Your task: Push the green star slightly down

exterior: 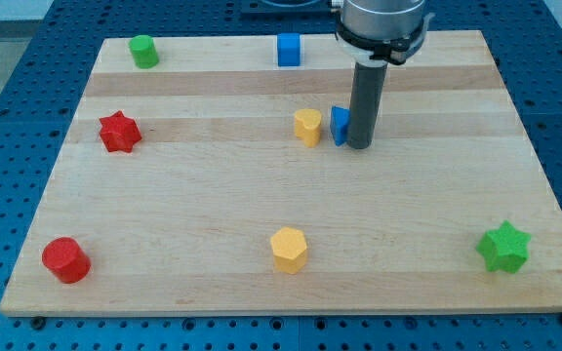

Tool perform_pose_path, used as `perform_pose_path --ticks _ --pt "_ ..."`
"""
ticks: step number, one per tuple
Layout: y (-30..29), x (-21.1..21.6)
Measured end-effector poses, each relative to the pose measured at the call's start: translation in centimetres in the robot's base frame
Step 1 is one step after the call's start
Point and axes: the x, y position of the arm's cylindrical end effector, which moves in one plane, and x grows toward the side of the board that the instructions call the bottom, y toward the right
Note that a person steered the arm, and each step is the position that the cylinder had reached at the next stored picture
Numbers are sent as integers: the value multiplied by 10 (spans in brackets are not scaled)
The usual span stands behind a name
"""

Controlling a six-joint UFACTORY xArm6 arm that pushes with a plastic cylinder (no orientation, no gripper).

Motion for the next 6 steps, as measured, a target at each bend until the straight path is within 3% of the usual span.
perform_pose_path --ticks 1,3,6 --pt "1 0" --pt "62 29" --pt "149 130"
